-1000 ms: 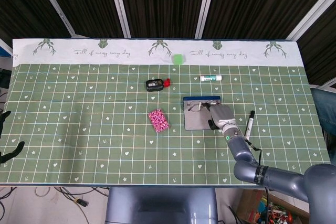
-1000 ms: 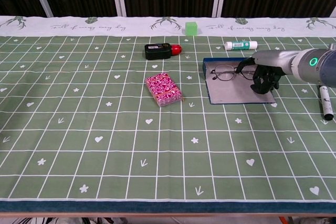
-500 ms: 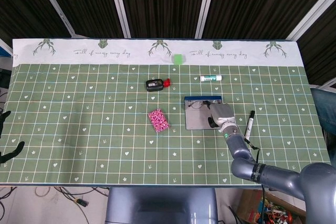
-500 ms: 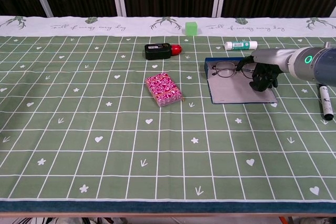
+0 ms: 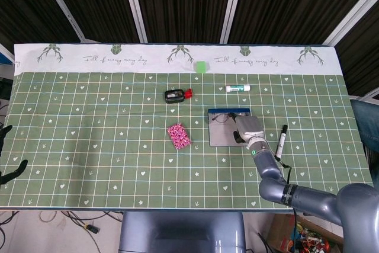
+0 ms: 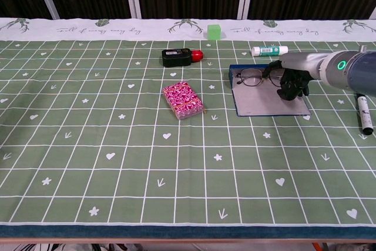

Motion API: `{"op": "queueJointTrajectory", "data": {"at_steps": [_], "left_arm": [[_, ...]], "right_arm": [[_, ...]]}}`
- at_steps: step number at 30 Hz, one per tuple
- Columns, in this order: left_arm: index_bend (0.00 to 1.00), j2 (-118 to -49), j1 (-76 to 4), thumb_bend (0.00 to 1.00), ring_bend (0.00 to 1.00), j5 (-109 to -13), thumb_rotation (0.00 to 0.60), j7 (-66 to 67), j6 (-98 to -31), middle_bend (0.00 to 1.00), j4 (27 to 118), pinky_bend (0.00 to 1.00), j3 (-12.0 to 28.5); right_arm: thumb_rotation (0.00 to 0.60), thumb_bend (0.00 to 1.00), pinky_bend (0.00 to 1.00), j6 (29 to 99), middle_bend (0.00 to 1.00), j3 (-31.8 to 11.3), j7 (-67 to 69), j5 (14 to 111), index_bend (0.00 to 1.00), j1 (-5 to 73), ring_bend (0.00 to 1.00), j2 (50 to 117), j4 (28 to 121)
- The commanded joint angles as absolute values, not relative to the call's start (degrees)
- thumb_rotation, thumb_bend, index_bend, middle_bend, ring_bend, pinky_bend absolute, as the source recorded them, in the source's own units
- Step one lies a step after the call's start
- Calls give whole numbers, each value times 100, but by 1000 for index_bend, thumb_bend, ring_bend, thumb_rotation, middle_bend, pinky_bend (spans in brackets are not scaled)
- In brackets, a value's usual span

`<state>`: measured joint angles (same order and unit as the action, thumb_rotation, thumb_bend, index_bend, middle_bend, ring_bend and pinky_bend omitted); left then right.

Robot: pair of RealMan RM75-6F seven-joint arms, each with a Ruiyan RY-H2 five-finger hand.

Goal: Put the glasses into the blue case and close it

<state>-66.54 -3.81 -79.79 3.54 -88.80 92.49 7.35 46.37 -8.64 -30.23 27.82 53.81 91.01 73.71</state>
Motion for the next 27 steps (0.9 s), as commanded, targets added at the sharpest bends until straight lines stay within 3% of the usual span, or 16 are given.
{"op": "queueJointTrajectory", "data": {"at_steps": [1, 22, 24, 27], "left_arm": [[136, -6652, -381, 210, 0, -7975, 600, 354, -8880, 0, 9249, 0, 738], [137, -6646, -385, 209, 0, -7954, 600, 381, -8850, 0, 9277, 0, 729], [137, -6646, -382, 209, 0, -7952, 600, 384, -8855, 0, 9277, 0, 730], [138, -6646, -380, 210, 0, -7948, 600, 386, -8854, 0, 9282, 0, 728]], "right_arm": [[600, 624, 567, 4642, 658, -885, -3035, 2755, 170, 5398, 650, 9126, 7335], [600, 633, 567, 5050, 651, -832, -3215, 2776, 167, 5271, 651, 8790, 8022], [600, 601, 567, 5140, 628, -817, -3209, 2832, 165, 5223, 647, 8692, 8204], [600, 421, 560, 5263, 540, -781, -3174, 2974, 140, 5130, 587, 8497, 8532]]}}
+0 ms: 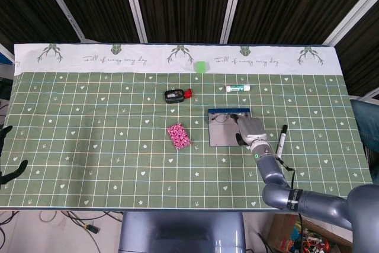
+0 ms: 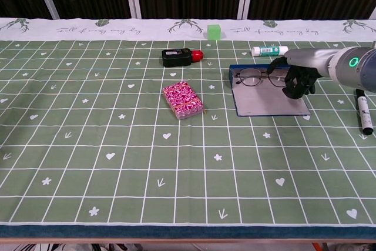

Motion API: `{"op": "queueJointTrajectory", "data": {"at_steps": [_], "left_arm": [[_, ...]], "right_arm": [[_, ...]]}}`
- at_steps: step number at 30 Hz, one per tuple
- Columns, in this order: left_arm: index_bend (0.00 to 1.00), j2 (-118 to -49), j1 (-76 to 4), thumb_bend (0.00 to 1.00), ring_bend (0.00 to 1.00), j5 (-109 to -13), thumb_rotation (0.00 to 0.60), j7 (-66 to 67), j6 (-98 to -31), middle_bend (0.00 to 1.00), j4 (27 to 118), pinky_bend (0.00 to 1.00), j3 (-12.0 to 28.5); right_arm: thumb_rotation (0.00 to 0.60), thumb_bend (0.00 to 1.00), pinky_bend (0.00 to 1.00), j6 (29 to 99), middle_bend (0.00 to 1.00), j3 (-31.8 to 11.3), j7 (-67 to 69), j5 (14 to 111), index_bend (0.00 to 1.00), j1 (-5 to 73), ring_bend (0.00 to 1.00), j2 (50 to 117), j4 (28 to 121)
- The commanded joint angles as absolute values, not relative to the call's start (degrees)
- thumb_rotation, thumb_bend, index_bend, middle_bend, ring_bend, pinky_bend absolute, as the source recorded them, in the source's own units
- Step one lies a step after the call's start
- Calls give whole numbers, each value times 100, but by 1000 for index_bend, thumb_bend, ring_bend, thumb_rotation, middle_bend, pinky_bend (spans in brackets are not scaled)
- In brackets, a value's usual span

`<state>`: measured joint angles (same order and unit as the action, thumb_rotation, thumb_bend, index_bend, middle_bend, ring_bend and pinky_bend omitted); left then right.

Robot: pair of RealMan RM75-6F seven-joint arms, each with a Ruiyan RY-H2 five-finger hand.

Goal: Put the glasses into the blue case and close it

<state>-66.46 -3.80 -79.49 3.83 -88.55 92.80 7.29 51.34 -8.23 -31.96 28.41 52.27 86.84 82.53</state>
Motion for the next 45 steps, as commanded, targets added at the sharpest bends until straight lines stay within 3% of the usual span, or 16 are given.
{"op": "queueJointTrajectory", "data": {"at_steps": [1, 4, 8, 10, 20, 27, 32, 45], "left_arm": [[138, -6647, -381, 210, 0, -7951, 600, 394, -8854, 0, 9284, 0, 726], [137, -6654, -381, 209, 0, -7956, 600, 411, -8856, 0, 9290, 0, 722], [137, -6660, -375, 209, 0, -7966, 600, 427, -8876, 0, 9302, 0, 719], [137, -6666, -369, 209, 0, -7958, 600, 430, -8886, 0, 9313, 0, 723], [137, -6671, -356, 210, 0, -7939, 600, 465, -8893, 0, 9346, 0, 718], [138, -6673, -354, 209, 0, -7922, 600, 475, -8889, 0, 9352, 0, 724], [138, -6673, -355, 209, 0, -7915, 600, 470, -8887, 0, 9352, 0, 730], [138, -6663, -364, 209, 0, -7896, 600, 449, -8865, 0, 9339, 0, 743]], "right_arm": [[600, 346, 550, 5289, 499, -758, -3153, 3045, 135, 5088, 550, 8395, 8684], [600, 219, 466, 5339, 392, -709, -3052, 3276, 130, 4977, 458, 8186, 8970], [600, 125, 285, 5615, 276, -646, -2703, 3991, 130, 4717, 329, 8108, 9168], [600, 99, 266, 5825, 239, -598, -2416, 4486, 130, 4533, 290, 8161, 9170], [600, 88, 255, 6902, 214, -331, -1438, 6286, 138, 3857, 267, 9009, 7981], [600, 68, 223, 6843, 120, -285, -1377, 6514, 117, 3735, 175, 9307, 7527], [600, 63, 220, 6887, 106, -325, -1565, 6669, 105, 3714, 169, 9506, 7286], [600, 64, 220, 6596, 216, -462, -1751, 6729, 159, 3679, 253, 9691, 7143]]}}
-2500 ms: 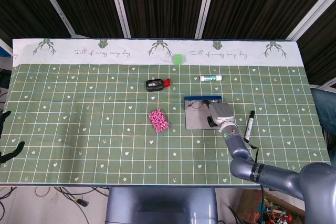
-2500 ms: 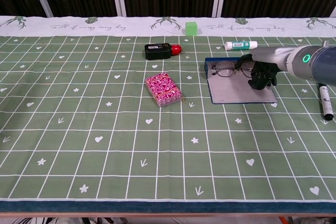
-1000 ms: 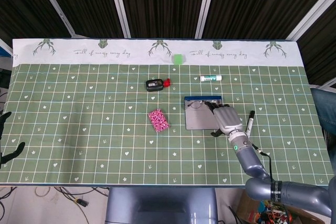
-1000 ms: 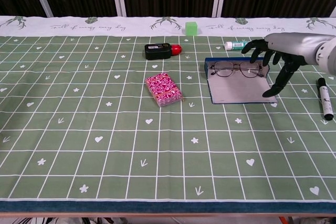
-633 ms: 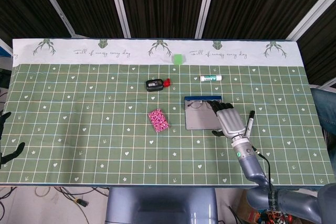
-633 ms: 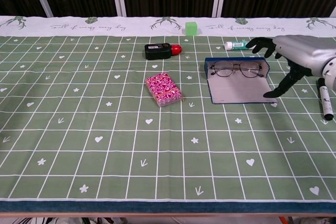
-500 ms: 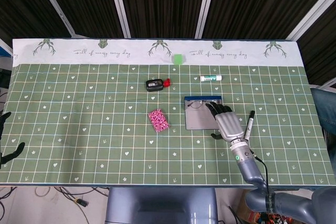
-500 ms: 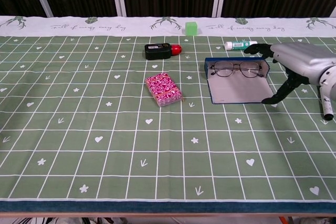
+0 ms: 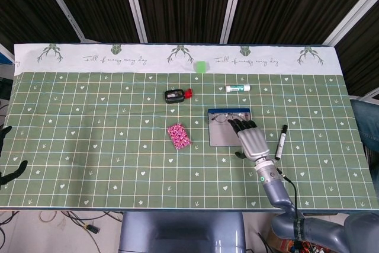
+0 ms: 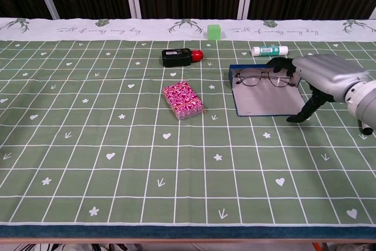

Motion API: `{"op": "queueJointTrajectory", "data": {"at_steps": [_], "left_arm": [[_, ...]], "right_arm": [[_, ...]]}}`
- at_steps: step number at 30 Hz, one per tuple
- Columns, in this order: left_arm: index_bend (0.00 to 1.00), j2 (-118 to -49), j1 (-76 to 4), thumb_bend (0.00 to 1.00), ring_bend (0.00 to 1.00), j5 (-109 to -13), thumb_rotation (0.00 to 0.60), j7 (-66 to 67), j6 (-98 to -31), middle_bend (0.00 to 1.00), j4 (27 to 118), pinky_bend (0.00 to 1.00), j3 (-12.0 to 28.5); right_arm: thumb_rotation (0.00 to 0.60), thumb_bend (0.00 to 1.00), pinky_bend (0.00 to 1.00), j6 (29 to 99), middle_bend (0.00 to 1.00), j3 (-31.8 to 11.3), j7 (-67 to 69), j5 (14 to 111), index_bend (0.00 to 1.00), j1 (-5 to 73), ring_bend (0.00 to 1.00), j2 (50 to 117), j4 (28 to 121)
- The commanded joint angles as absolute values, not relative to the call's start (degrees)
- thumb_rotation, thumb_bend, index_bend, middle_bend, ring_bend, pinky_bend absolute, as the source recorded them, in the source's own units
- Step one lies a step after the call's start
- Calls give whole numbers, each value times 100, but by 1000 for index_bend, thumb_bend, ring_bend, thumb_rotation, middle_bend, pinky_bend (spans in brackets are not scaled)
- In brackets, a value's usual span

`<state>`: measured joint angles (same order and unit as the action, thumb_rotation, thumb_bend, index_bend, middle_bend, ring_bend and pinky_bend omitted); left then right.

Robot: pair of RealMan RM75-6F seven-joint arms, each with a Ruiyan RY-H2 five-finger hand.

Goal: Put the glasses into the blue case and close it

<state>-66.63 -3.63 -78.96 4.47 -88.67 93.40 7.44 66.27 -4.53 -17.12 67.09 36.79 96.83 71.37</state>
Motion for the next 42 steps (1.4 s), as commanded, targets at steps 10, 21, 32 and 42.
{"op": "queueJointTrajectory", "data": {"at_steps": [10, 21, 32, 42], "left_arm": [[138, -6666, -367, 210, 0, -7889, 600, 444, -8861, 0, 9331, 0, 749], [138, -6665, -370, 210, 0, -7898, 600, 450, -8857, 0, 9324, 0, 745], [138, -6664, -371, 210, 0, -7906, 600, 446, -8861, 0, 9325, 0, 745], [138, -6665, -374, 210, 0, -7902, 600, 447, -8856, 0, 9325, 0, 746]], "right_arm": [[600, 63, 220, 6423, 223, -602, -1898, 6767, 170, 3719, 259, 9829, 6974], [600, 63, 220, 6132, 230, -786, -2005, 6657, 171, 3796, 262, 9934, 6754], [600, 63, 220, 5968, 231, -887, -2204, 6555, 172, 3832, 262, 9956, 6772], [600, 63, 220, 5933, 237, -968, -2193, 6566, 175, 3846, 267, 10066, 6589]]}}
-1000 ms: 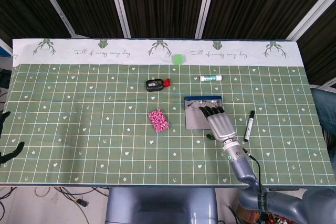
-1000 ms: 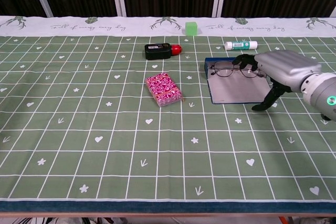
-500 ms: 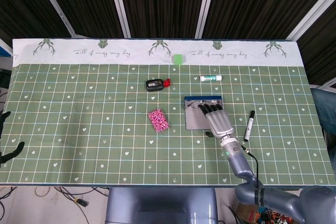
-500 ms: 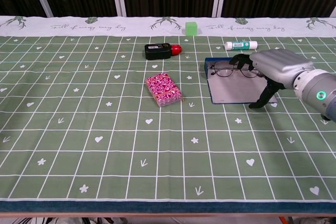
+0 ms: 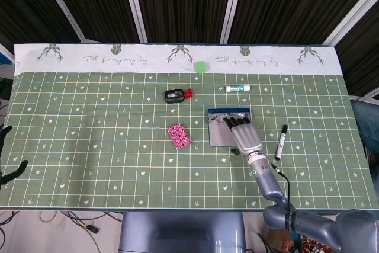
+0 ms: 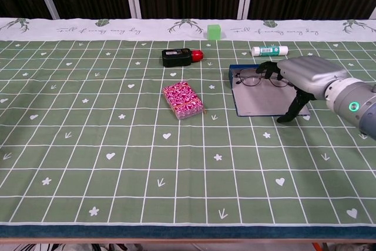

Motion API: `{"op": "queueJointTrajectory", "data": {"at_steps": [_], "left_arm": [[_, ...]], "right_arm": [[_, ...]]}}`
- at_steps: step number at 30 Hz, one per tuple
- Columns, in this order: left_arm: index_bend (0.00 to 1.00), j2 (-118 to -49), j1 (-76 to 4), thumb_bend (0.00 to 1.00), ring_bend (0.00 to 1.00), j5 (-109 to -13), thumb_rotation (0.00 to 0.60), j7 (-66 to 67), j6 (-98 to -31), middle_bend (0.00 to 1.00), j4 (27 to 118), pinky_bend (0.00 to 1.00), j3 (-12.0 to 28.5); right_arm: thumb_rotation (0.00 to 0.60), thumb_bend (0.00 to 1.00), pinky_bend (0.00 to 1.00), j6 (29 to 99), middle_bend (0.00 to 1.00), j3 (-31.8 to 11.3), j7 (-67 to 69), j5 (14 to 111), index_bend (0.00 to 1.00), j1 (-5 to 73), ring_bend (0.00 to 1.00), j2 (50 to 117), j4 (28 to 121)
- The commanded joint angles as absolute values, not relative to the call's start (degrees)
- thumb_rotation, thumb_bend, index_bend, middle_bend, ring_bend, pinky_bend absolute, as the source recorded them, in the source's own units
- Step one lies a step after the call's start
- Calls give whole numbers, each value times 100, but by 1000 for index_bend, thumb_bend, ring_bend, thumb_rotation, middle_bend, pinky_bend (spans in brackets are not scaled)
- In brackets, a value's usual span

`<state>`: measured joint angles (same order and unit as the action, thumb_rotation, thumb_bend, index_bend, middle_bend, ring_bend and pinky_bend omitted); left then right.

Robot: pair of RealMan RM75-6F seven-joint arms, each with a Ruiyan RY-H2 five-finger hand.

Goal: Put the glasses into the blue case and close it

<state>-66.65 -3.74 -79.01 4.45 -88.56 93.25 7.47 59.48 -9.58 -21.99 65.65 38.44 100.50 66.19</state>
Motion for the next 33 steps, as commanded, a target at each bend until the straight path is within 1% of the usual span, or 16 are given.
{"op": "queueJointTrajectory", "data": {"at_steps": [1, 14, 33], "left_arm": [[138, -6665, -374, 209, 0, -7902, 600, 449, -8856, 0, 9324, 0, 746], [138, -6670, -373, 210, 0, -7905, 600, 457, -8862, 0, 9322, 0, 744], [139, -6669, -375, 209, 0, -7903, 600, 464, -8857, 0, 9316, 0, 744]], "right_arm": [[600, 64, 220, 5926, 237, -975, -2186, 6562, 176, 3845, 267, 10074, 6573], [600, 80, 220, 5876, 243, -1110, -2068, 6534, 190, 3852, 274, 10165, 6389], [600, 104, 220, 5743, 247, -1179, -2160, 6389, 200, 3831, 277, 10128, 6492]]}}
